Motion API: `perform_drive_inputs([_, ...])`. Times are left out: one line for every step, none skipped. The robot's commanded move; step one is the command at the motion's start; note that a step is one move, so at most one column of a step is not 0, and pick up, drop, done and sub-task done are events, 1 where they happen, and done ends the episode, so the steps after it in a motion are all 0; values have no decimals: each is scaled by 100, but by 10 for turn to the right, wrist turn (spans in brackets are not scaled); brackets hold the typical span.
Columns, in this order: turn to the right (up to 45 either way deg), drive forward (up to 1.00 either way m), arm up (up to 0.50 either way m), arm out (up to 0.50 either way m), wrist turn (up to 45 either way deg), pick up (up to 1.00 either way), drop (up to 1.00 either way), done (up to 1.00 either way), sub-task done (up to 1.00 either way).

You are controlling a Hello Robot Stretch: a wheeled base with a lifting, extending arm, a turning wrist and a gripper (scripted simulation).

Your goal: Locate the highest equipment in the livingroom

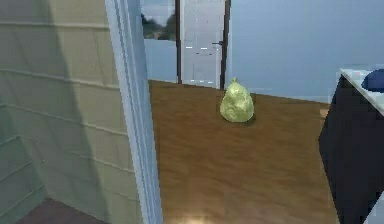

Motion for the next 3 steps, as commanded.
perform_drive_inputs([450, 0, 0, 0, 0, 0, 0, 0, 0])
perform_drive_inputs([330, 0, 0, 0, 0, 0, 0, 0, 0])
perform_drive_inputs([0, 0, 0, 0, 0, 0, 0, 100, 0])
